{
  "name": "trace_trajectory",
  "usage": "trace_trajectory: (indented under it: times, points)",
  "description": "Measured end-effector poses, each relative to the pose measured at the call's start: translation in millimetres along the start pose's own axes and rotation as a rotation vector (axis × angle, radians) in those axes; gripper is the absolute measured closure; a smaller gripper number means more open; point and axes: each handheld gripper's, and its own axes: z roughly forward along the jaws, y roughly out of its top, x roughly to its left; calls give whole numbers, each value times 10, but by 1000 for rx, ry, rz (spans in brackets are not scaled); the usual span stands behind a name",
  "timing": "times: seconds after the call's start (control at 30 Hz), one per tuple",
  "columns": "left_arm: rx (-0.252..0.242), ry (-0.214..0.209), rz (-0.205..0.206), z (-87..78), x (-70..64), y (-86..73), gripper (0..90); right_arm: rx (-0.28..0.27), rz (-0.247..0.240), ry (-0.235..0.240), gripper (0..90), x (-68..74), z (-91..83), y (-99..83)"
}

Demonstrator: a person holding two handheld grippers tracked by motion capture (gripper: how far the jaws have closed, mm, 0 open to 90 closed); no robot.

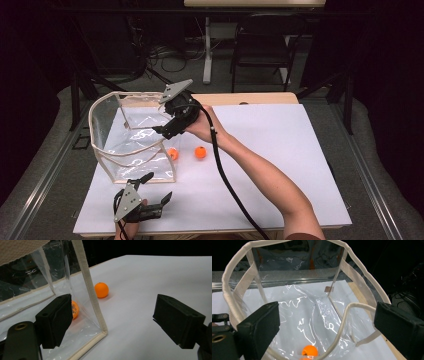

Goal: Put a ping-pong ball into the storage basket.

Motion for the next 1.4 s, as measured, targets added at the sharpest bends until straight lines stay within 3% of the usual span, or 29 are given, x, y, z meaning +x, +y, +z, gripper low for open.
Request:
trace_trajectory:
  times: [0.53,1.4]
  points:
    - [2,-2,1,3,-3,-1,158,-18,25,-17,30,-71,-237,-213]
    - [1,0,2,5,-7,-1,158,22,42,-16,16,-49,-441,-716]
